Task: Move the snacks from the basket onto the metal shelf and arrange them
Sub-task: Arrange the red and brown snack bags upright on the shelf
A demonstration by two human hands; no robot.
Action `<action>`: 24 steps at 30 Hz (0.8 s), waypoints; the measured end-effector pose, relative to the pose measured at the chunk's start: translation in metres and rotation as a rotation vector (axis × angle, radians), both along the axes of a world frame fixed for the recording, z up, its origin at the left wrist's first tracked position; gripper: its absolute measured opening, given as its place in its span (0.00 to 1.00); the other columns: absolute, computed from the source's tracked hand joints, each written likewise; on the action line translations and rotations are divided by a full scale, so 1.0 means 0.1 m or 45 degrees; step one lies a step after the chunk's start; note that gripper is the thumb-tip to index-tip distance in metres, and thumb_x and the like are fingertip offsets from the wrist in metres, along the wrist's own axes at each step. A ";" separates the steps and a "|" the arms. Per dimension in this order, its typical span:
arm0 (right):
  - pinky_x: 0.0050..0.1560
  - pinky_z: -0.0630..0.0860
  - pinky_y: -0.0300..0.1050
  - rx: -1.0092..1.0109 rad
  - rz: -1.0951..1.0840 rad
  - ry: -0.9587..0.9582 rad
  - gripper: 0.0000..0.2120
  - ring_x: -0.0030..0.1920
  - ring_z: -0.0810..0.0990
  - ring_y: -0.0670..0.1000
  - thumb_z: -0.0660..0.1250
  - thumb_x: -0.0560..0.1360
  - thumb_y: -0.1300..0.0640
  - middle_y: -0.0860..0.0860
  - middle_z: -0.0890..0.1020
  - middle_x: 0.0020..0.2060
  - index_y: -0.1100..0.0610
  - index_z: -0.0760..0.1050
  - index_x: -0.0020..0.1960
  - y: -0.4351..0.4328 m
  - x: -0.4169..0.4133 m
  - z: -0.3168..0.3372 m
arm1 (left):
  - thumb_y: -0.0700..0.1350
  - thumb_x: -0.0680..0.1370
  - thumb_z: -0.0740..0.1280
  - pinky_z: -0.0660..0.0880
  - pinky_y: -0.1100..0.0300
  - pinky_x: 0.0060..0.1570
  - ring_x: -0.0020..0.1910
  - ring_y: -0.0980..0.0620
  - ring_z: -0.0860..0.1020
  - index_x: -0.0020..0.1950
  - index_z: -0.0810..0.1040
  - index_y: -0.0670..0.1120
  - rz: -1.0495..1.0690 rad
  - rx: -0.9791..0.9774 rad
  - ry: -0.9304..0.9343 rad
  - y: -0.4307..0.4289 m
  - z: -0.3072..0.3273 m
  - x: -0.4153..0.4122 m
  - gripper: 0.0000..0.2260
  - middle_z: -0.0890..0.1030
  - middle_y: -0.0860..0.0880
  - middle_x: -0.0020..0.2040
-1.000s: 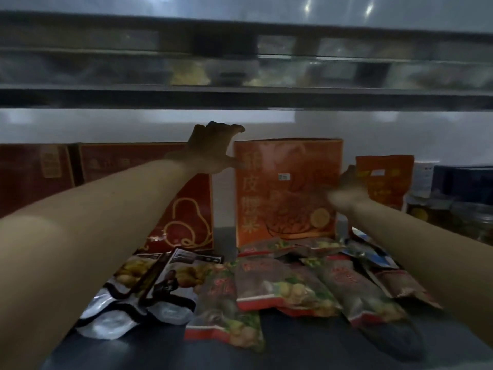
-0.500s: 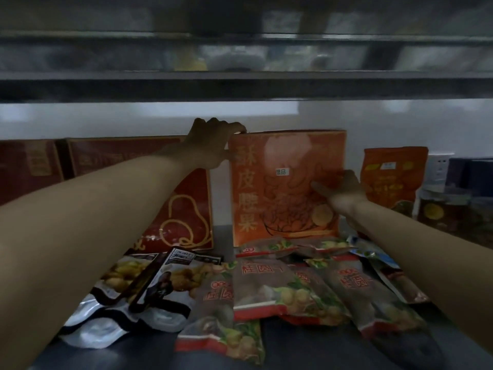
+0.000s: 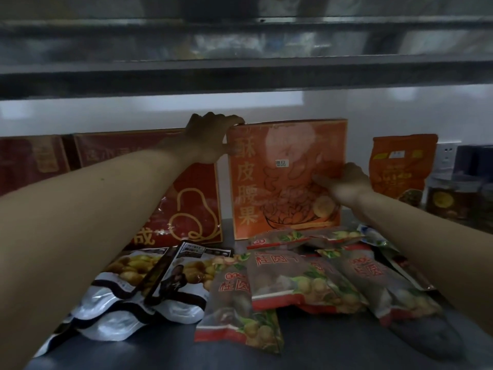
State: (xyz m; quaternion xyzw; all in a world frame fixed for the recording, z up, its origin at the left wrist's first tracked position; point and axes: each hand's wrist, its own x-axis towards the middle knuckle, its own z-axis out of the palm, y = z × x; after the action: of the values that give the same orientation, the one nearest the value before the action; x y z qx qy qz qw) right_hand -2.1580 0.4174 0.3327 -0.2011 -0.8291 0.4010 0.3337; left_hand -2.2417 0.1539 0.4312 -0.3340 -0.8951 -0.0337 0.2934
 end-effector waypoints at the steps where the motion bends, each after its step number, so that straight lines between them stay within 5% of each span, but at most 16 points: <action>1: 0.52 0.75 0.44 0.006 0.001 -0.009 0.27 0.58 0.80 0.60 0.72 0.73 0.44 0.57 0.81 0.61 0.59 0.76 0.65 -0.02 0.01 0.00 | 0.50 0.78 0.68 0.61 0.46 0.70 0.70 0.42 0.67 0.75 0.64 0.50 -0.002 0.002 -0.008 0.02 0.01 -0.03 0.27 0.71 0.44 0.71; 5: 0.50 0.77 0.45 0.010 -0.022 -0.028 0.27 0.56 0.81 0.60 0.73 0.72 0.43 0.57 0.82 0.59 0.59 0.76 0.63 -0.07 0.08 0.03 | 0.53 0.78 0.68 0.61 0.47 0.69 0.69 0.42 0.67 0.75 0.65 0.50 -0.025 0.033 -0.022 0.01 0.03 0.00 0.27 0.71 0.45 0.71; 10: 0.53 0.75 0.49 0.047 -0.094 -0.027 0.34 0.61 0.76 0.62 0.74 0.72 0.44 0.59 0.77 0.62 0.62 0.65 0.68 -0.18 0.26 0.13 | 0.55 0.77 0.68 0.62 0.47 0.69 0.69 0.42 0.68 0.76 0.64 0.51 -0.003 0.057 0.031 -0.05 0.05 0.08 0.29 0.71 0.45 0.71; 15: 0.39 0.70 0.42 0.104 -0.074 0.068 0.27 0.55 0.79 0.61 0.70 0.73 0.44 0.58 0.79 0.56 0.61 0.70 0.63 -0.35 0.37 0.24 | 0.56 0.78 0.67 0.59 0.47 0.72 0.74 0.43 0.63 0.77 0.61 0.52 -0.011 0.042 0.056 -0.18 0.04 0.35 0.30 0.66 0.46 0.76; 19: 0.54 0.76 0.49 0.264 -0.050 0.119 0.31 0.58 0.77 0.62 0.67 0.76 0.45 0.59 0.77 0.61 0.59 0.63 0.72 -0.74 0.51 0.36 | 0.55 0.78 0.66 0.58 0.48 0.73 0.73 0.46 0.64 0.77 0.60 0.53 0.016 0.048 0.057 -0.36 0.05 0.56 0.30 0.64 0.48 0.77; 22: 0.52 0.78 0.52 0.473 0.056 0.145 0.26 0.46 0.79 0.56 0.66 0.77 0.46 0.56 0.79 0.50 0.56 0.65 0.71 -1.10 0.67 0.42 | 0.57 0.78 0.66 0.57 0.50 0.73 0.74 0.46 0.61 0.77 0.60 0.55 0.081 0.061 0.030 -0.60 0.07 0.74 0.29 0.62 0.48 0.77; 24: 0.53 0.76 0.50 0.713 0.111 0.103 0.23 0.48 0.78 0.57 0.63 0.79 0.43 0.56 0.79 0.52 0.56 0.69 0.67 -1.39 0.80 0.43 | 0.58 0.78 0.65 0.57 0.51 0.73 0.75 0.46 0.60 0.77 0.59 0.55 0.098 0.048 0.067 -0.84 0.04 0.88 0.30 0.62 0.48 0.77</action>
State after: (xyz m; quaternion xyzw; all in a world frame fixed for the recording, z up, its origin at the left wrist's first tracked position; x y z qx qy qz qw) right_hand -2.0784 0.2780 0.3756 -0.0491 -0.9015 0.1781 0.3913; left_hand -2.1539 0.0695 0.4356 -0.2945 -0.8985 -0.0303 0.3242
